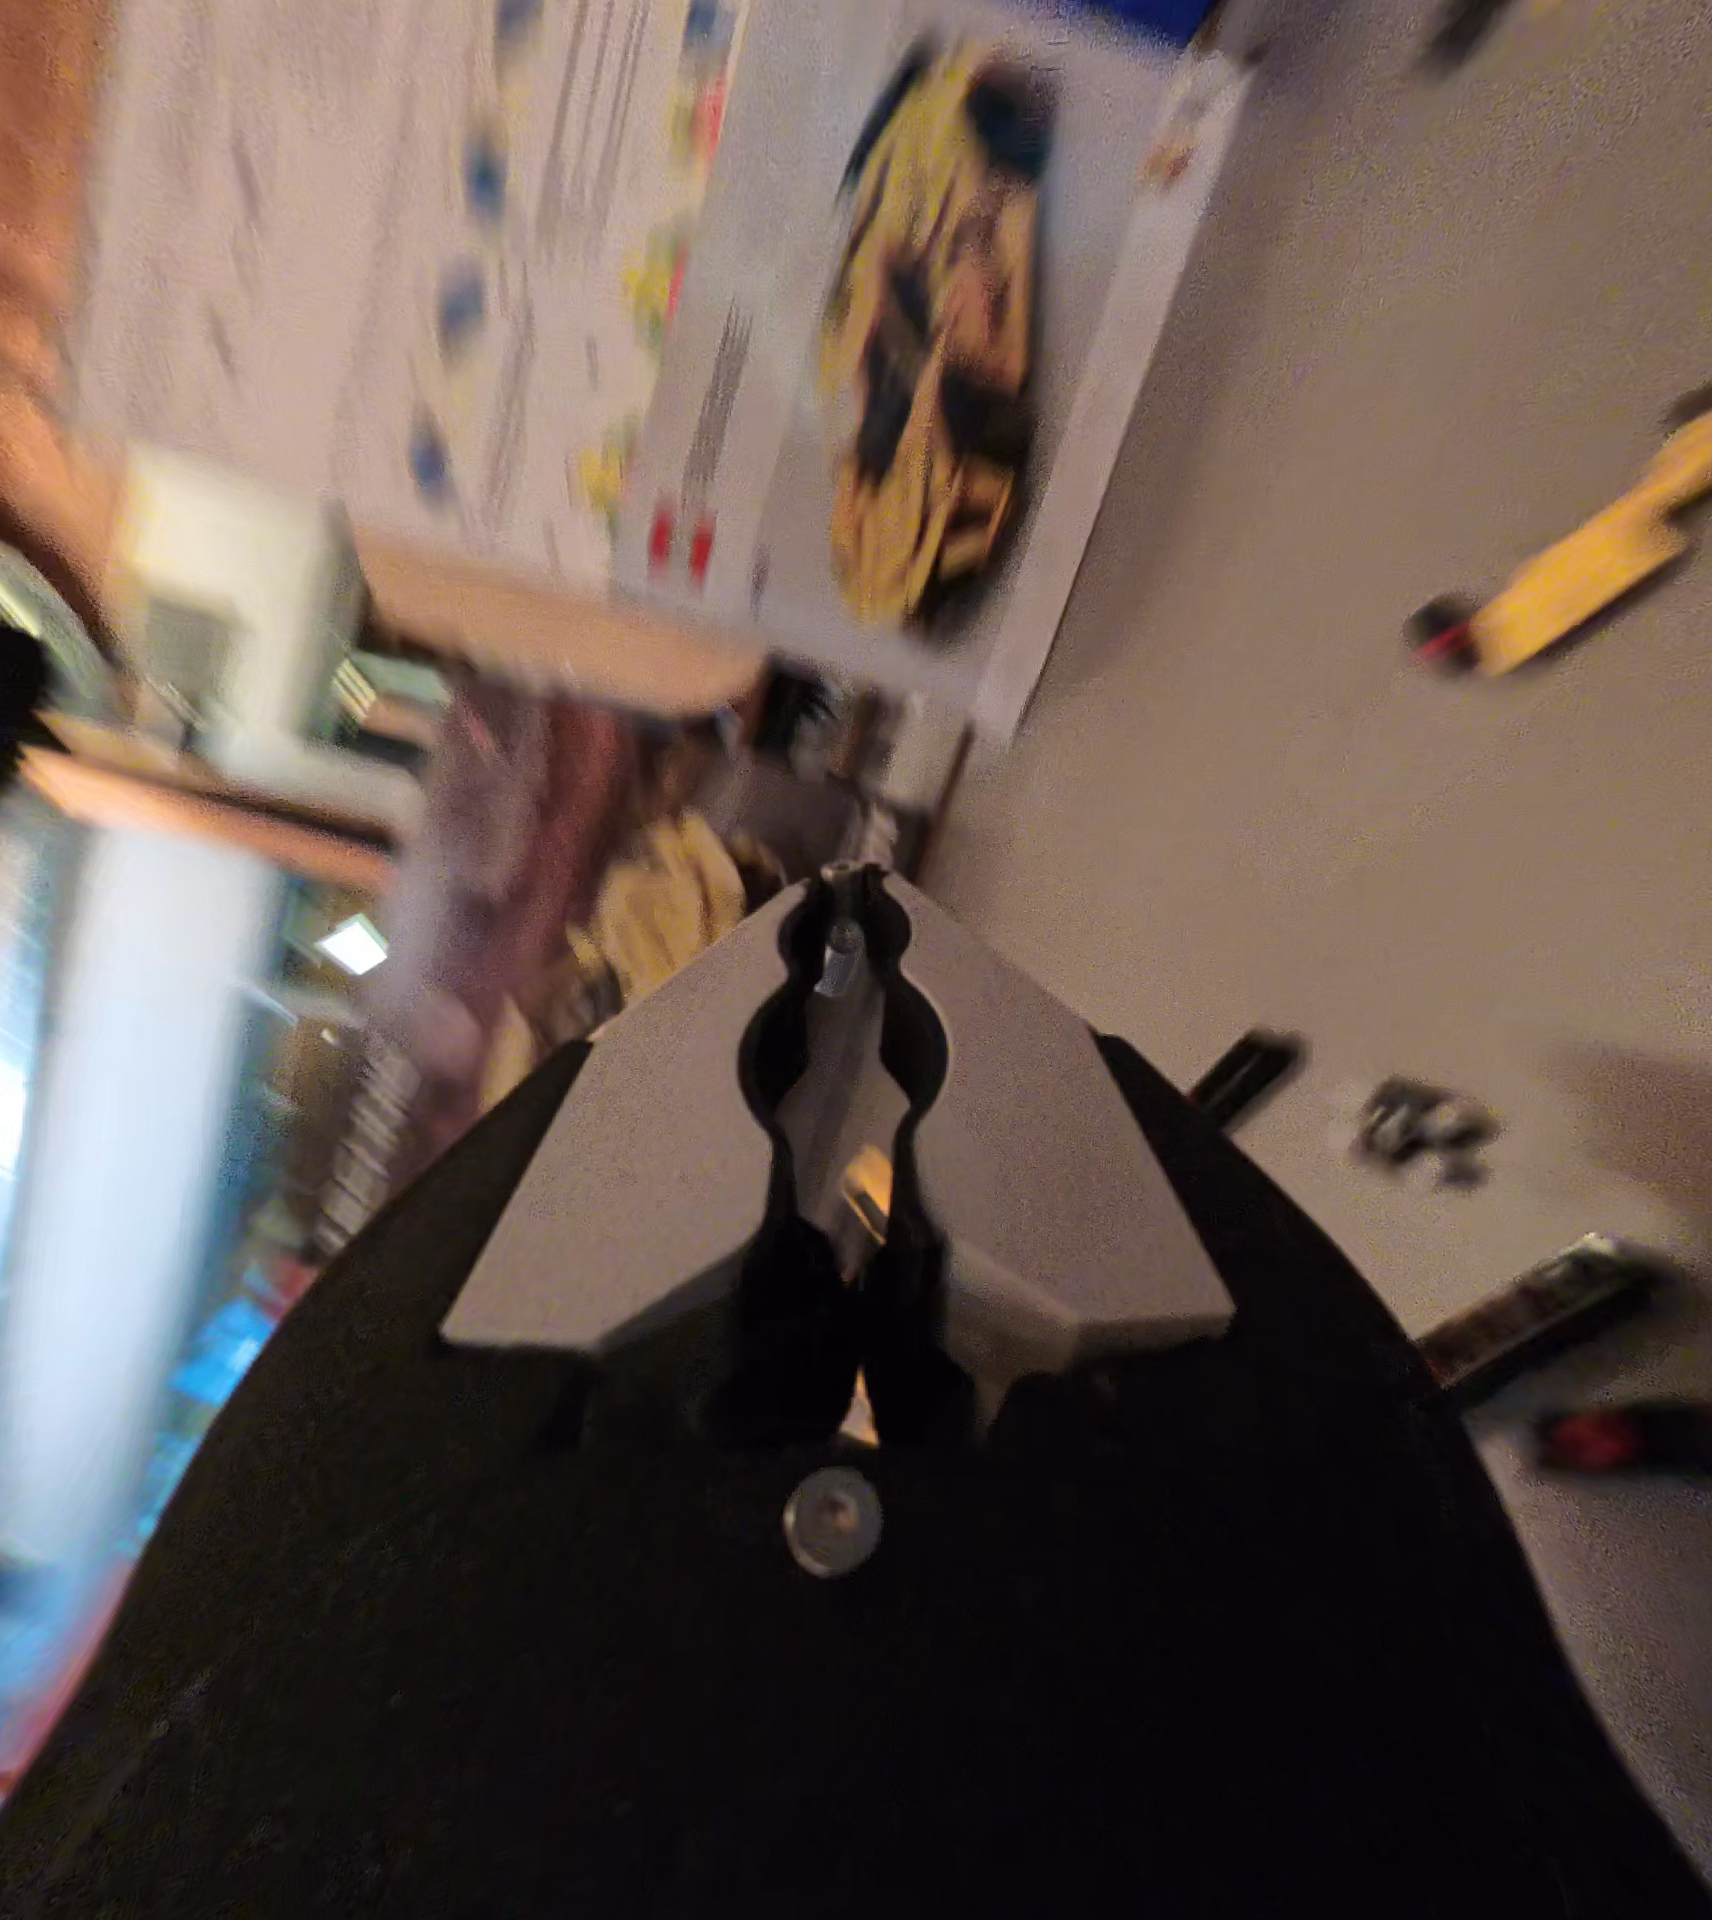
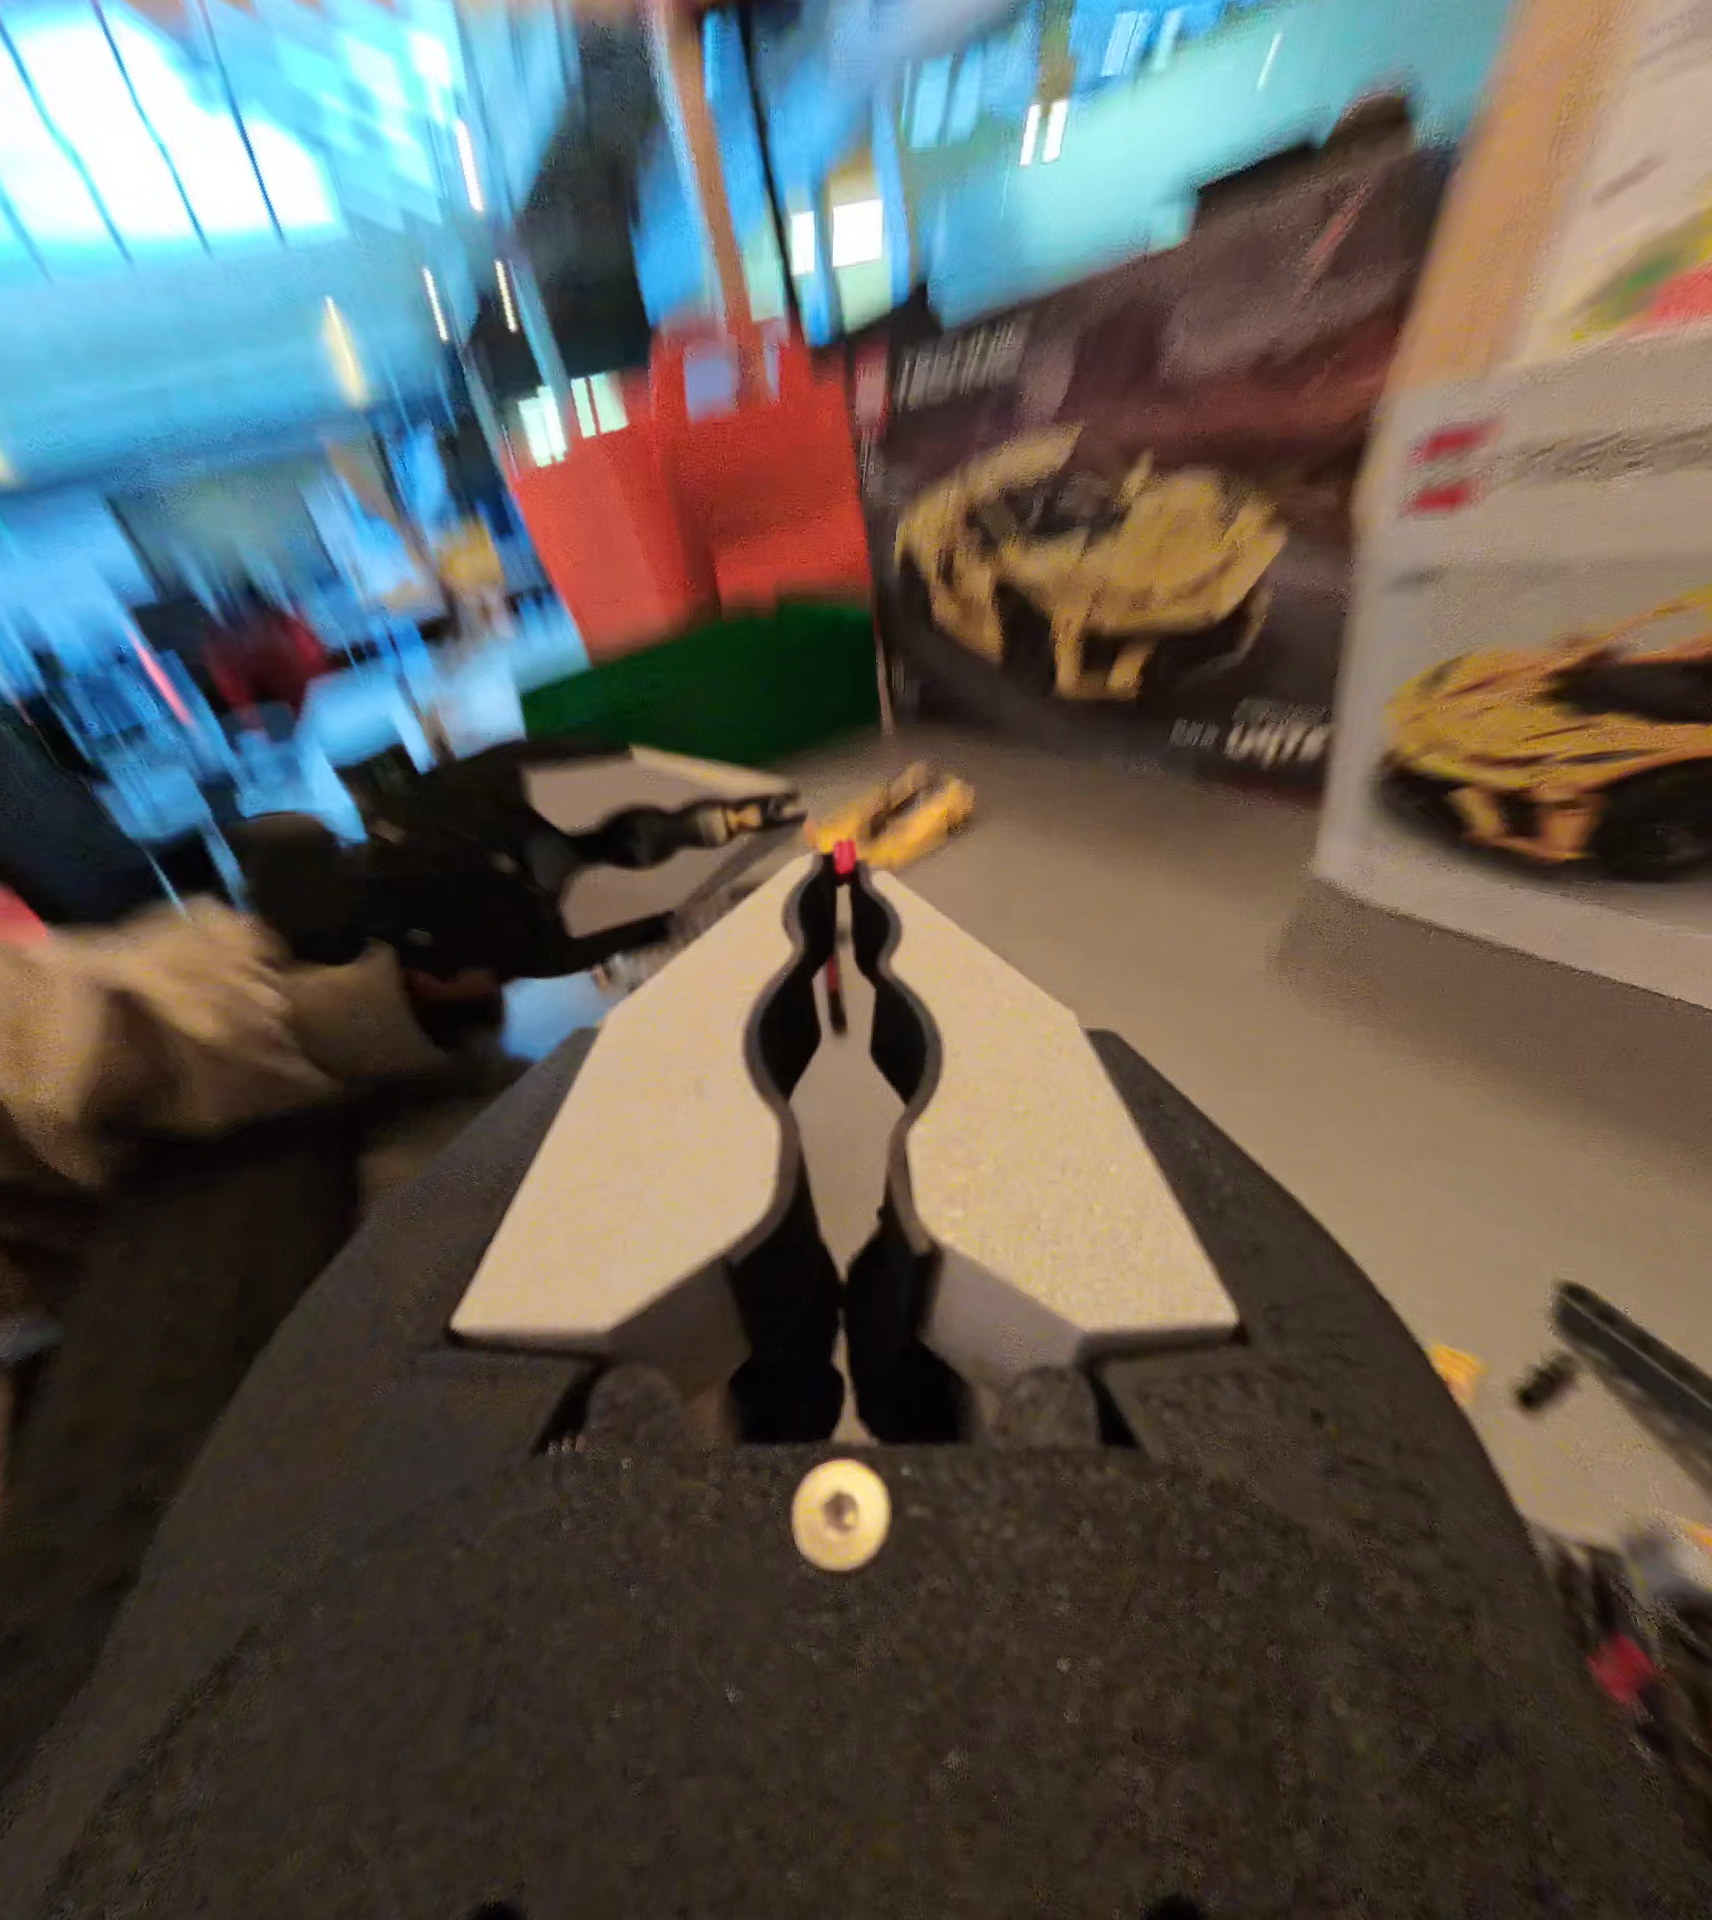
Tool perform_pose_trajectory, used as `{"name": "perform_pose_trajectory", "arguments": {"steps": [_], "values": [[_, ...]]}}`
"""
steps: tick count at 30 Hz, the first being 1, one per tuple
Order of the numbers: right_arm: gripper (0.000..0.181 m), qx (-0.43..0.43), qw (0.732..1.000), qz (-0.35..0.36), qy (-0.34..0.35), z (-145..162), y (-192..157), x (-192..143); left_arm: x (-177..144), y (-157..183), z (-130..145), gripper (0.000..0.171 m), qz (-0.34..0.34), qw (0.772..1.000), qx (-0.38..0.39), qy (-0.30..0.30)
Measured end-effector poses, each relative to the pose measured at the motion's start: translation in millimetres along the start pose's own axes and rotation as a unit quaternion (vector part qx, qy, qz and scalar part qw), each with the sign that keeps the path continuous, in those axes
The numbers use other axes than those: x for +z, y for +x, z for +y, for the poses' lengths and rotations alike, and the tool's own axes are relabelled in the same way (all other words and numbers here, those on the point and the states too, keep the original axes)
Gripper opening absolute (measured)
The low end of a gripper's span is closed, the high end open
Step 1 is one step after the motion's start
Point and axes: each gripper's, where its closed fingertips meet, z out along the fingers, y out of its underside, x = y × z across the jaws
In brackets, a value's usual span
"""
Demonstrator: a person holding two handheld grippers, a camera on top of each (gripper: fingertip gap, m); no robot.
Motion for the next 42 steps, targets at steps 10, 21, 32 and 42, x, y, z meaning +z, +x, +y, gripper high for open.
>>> {"name": "perform_pose_trajectory", "arguments": {"steps": [10,21,32,42], "values": [[0.004,-0.052,0.864,0.476,-0.157,33,169,-155,-16,8,-82,0.007,0.263,0.797,-0.520,0.161],[0.053,-0.195,0.975,0.102,-0.038,23,4,25,-23,14,-87,0.006,0.469,0.358,-0.790,0.165],[0.039,-0.348,0.928,0.068,-0.115,63,-48,63,-49,49,-118,0.006,0.577,0.341,-0.731,0.128],[0.025,-0.374,0.917,0.067,-0.117,65,-49,62,-50,50,-116,0.007,0.578,0.352,-0.726,0.124]]}}
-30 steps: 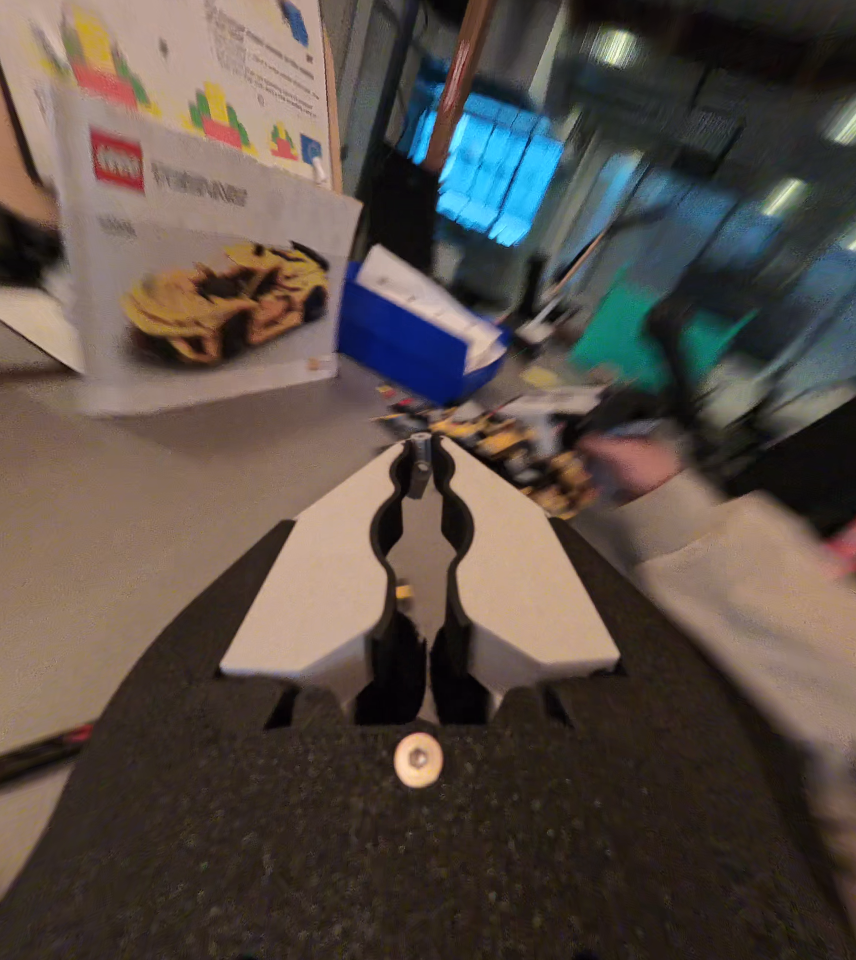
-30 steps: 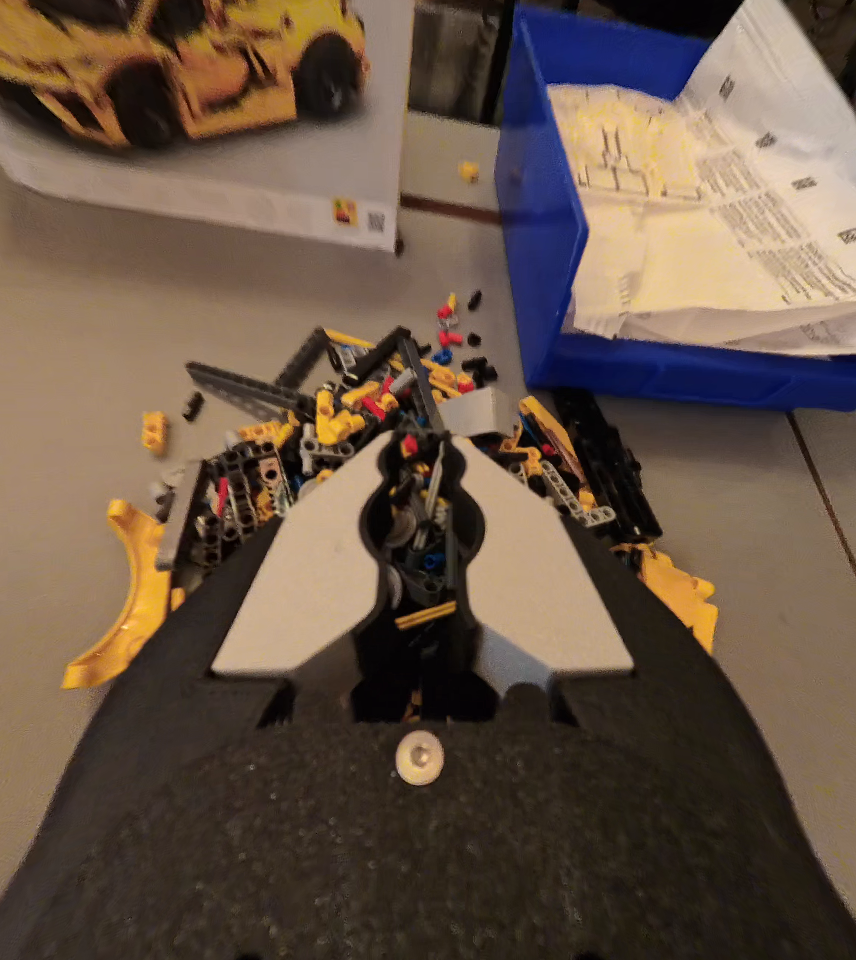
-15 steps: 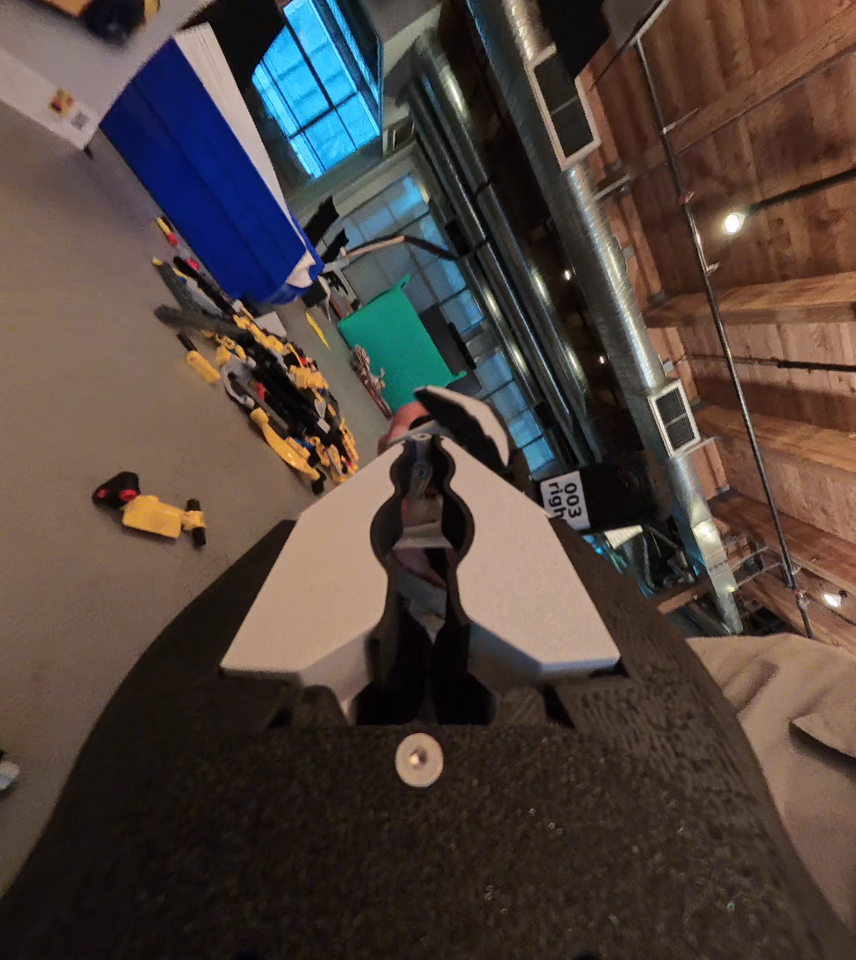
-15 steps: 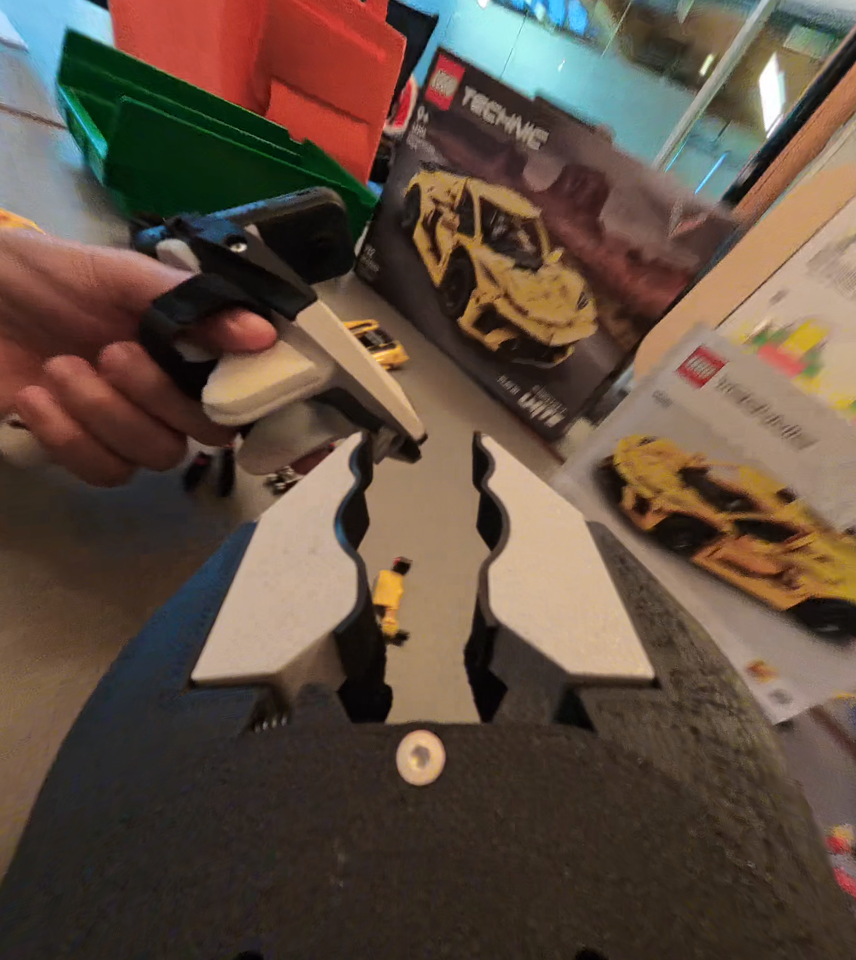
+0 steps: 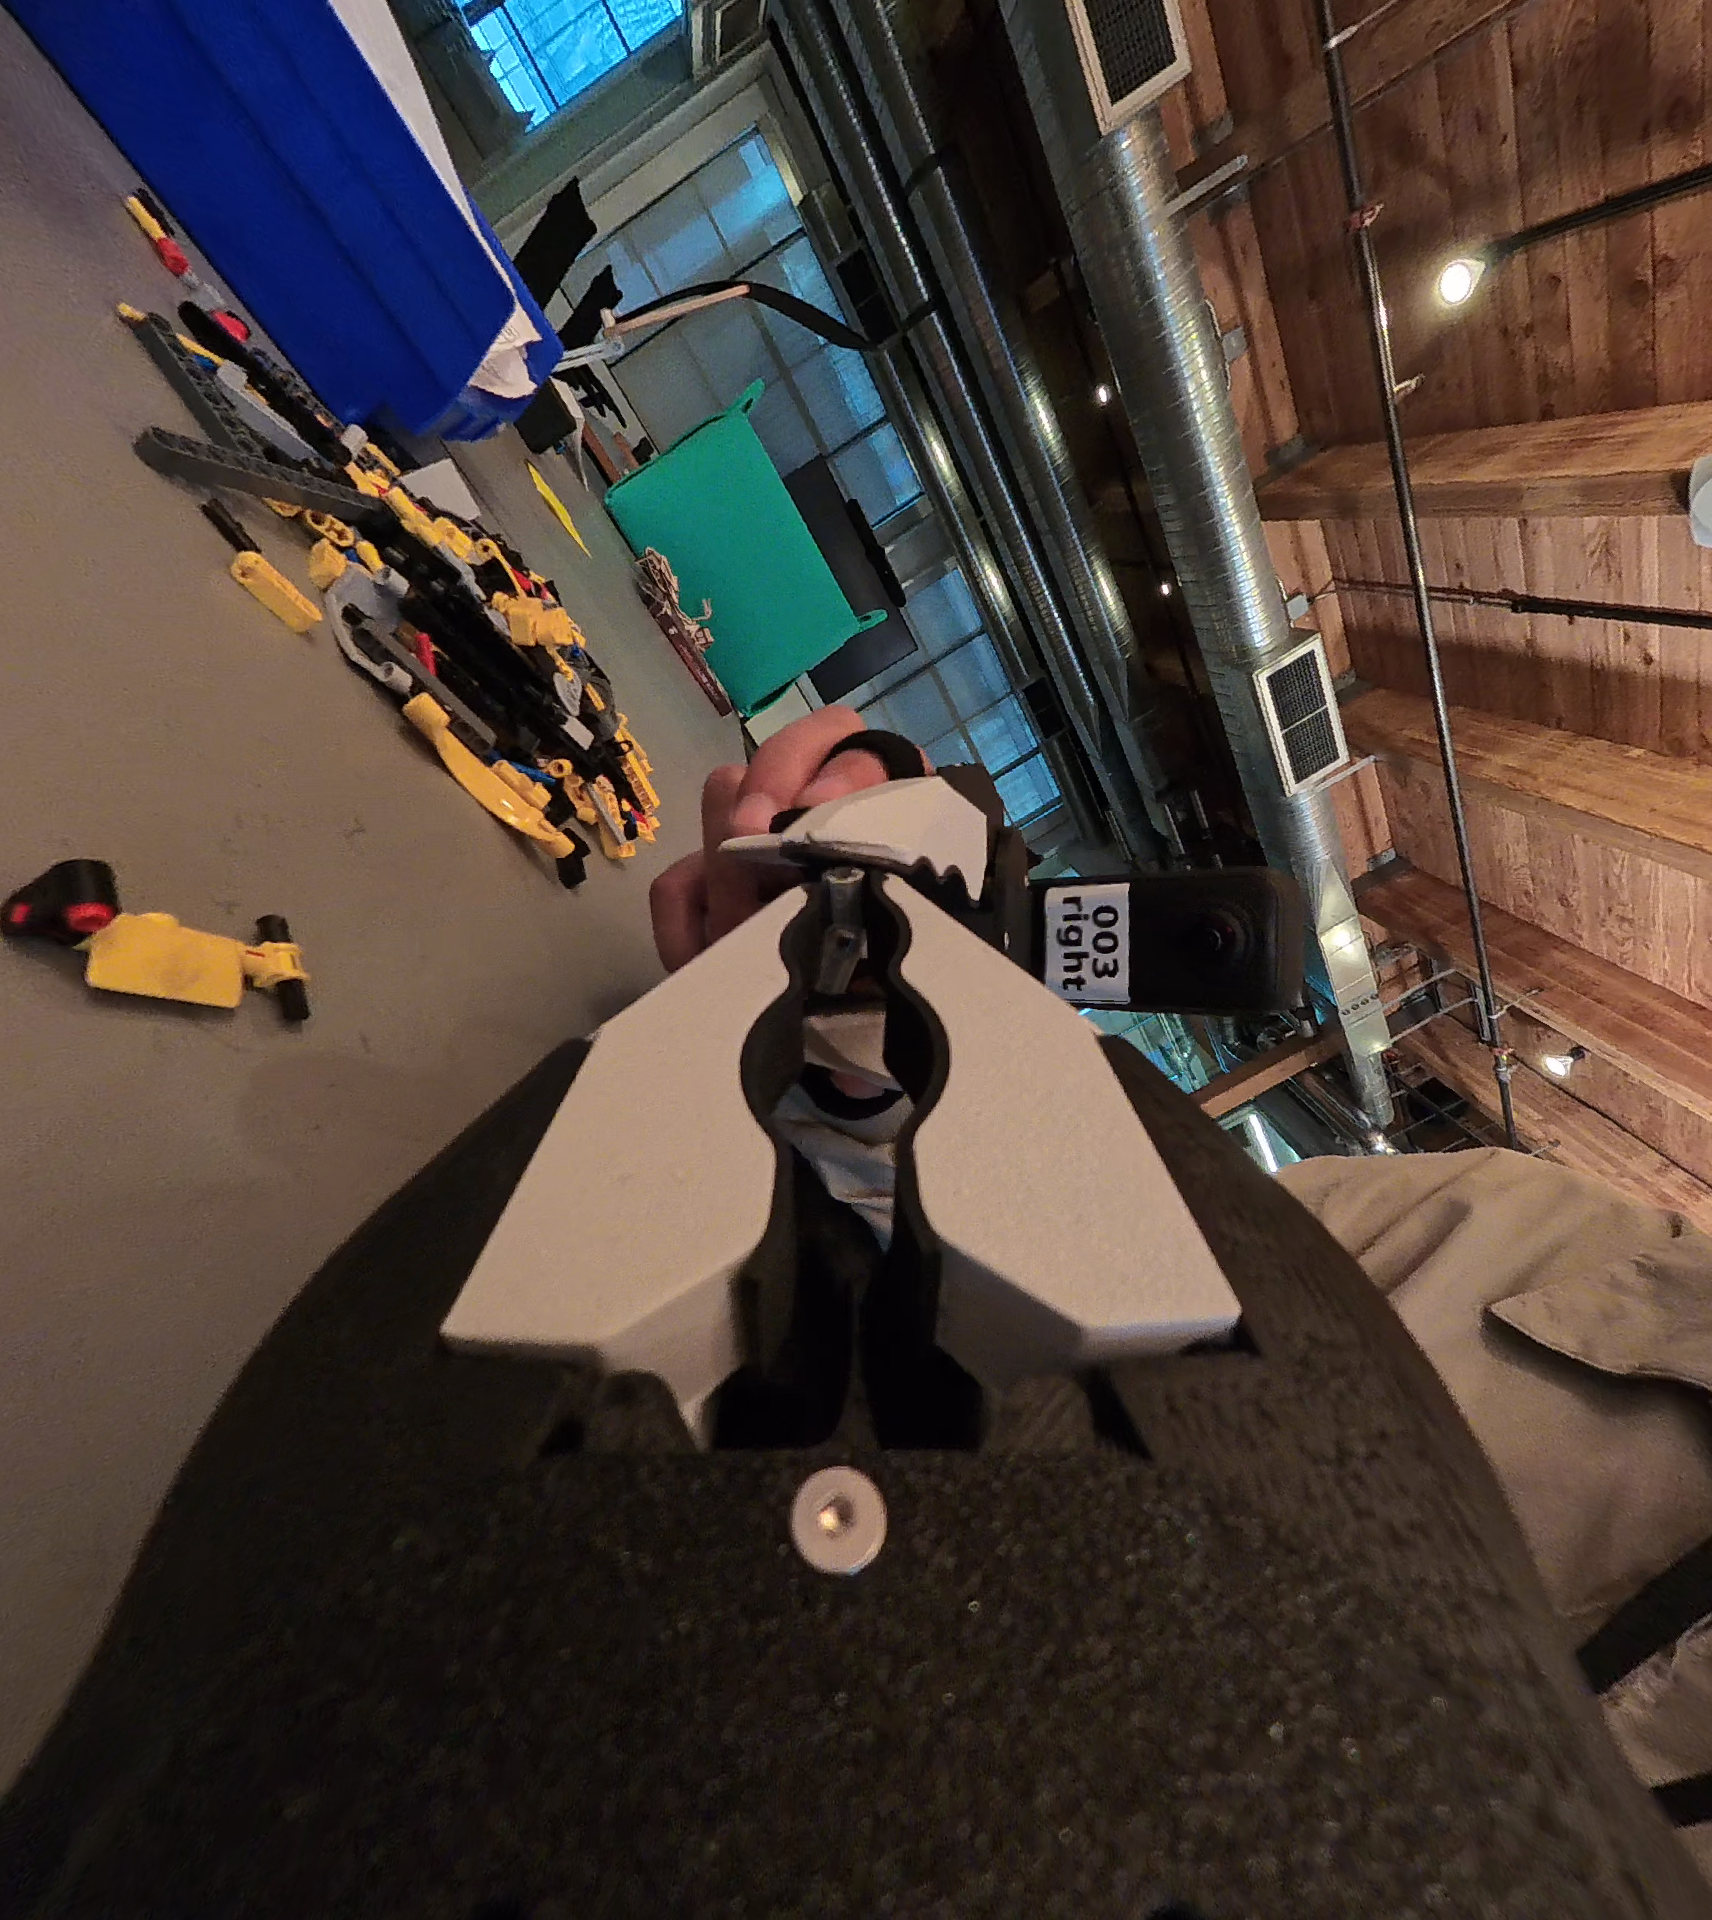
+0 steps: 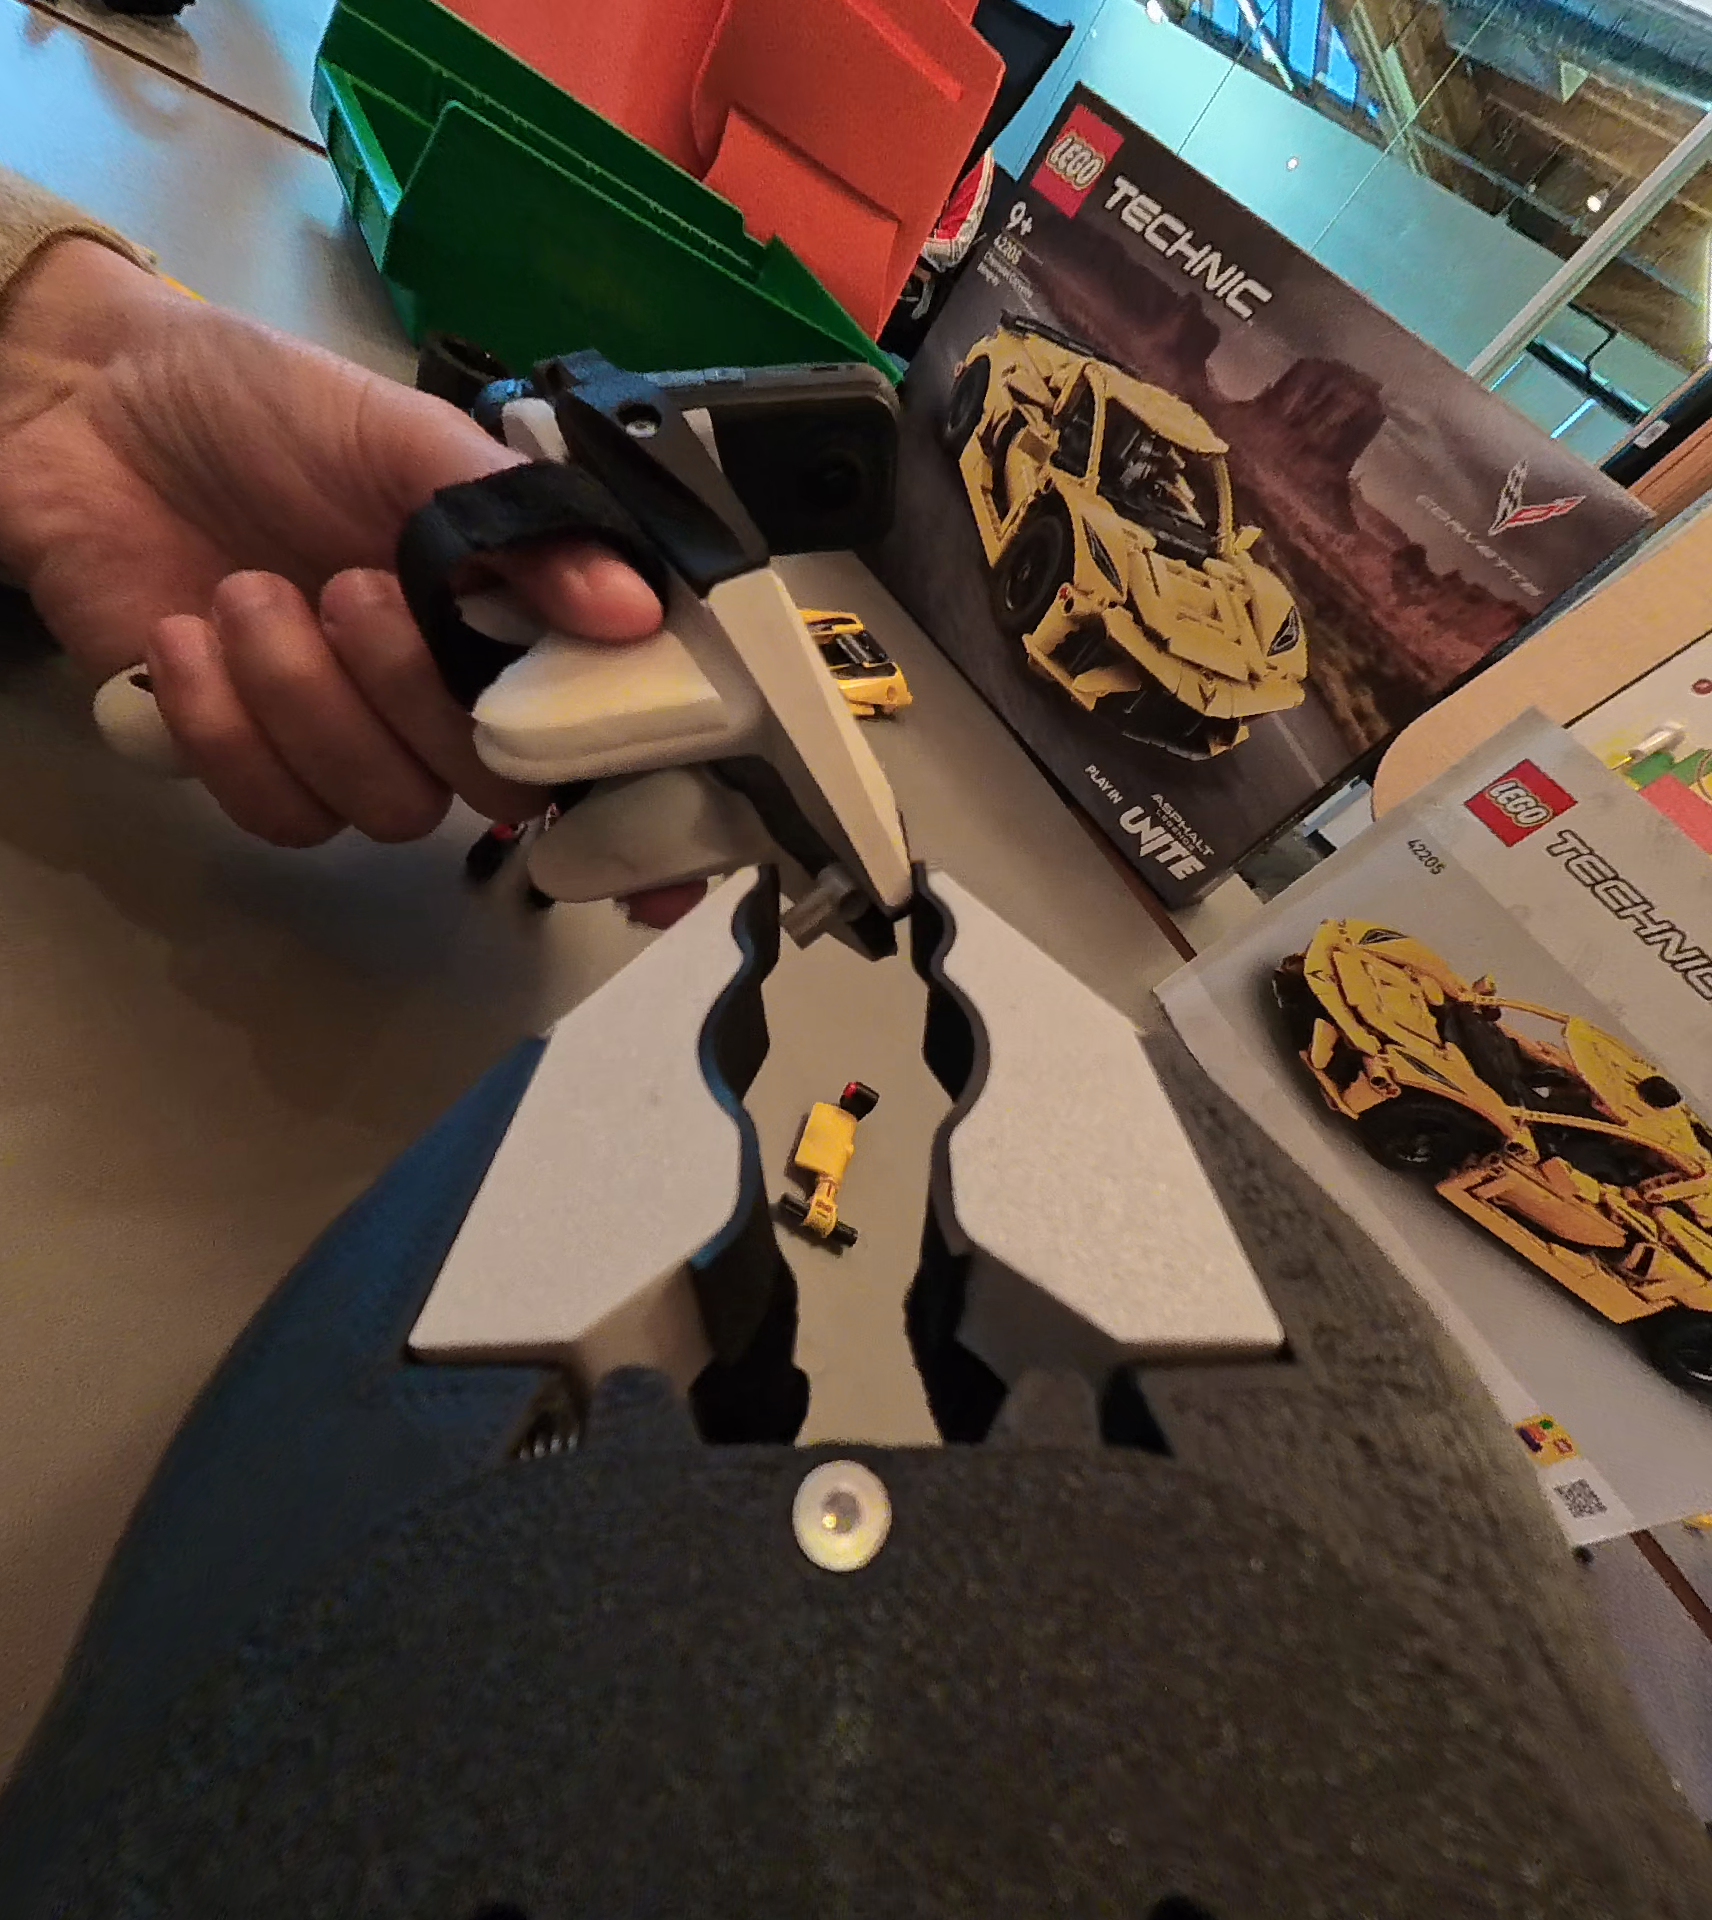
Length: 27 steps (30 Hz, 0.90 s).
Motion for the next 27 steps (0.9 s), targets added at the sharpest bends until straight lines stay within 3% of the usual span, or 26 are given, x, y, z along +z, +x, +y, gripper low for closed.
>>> {"name": "perform_pose_trajectory", "arguments": {"steps": [2,5,7,10,12,14,16,18,20,22,24,27], "values": [[0.024,0.007,1.000,0.001,-0.001,0,1,0,0,-2,-1,0.007,-0.003,1.000,-0.001,0.002],[0.024,0.025,1.000,0.017,0.001,2,11,-3,-2,-11,-6,0.033,-0.040,0.999,0.013,0.011],[0.024,0.044,0.999,0.030,-0.001,7,23,-8,-9,-15,-17,0.040,-0.059,0.997,0.022,0.033],[0.024,0.050,0.990,0.122,-0.058,37,73,-30,-24,-23,-35,0.042,-0.093,0.992,0.035,0.076],[0.024,0.107,0.961,0.220,-0.127,80,126,-66,-36,-33,-45,0.042,-0.141,0.984,0.062,0.093],[0.024,0.207,0.908,0.303,-0.203,135,166,-113,-48,-40,-54,0.042,-0.191,0.971,0.095,0.106],[0.024,0.304,0.852,0.351,-0.242,177,180,-152,-54,-48,-56,0.041,-0.235,0.959,0.122,0.100],[0.025,0.365,0.813,0.383,-0.243,196,183,-172,-57,-59,-52,0.038,-0.282,0.945,0.146,0.076],[0.039,0.377,0.801,0.391,-0.251,205,184,-175,-54,-66,-44,0.038,-0.313,0.933,0.174,0.041],[0.053,0.352,0.805,0.391,-0.275,208,183,-173,-49,-69,-39,0.037,-0.333,0.920,0.207,0.015],[0.053,0.314,0.826,0.387,-0.264,193,183,-162,-46,-71,-35,0.035,-0.350,0.905,0.241,-0.007],[0.049,0.250,0.910,0.269,-0.193,145,156,-100,-44,-74,-32,0.031,-0.374,0.882,0.286,-0.032]]}}
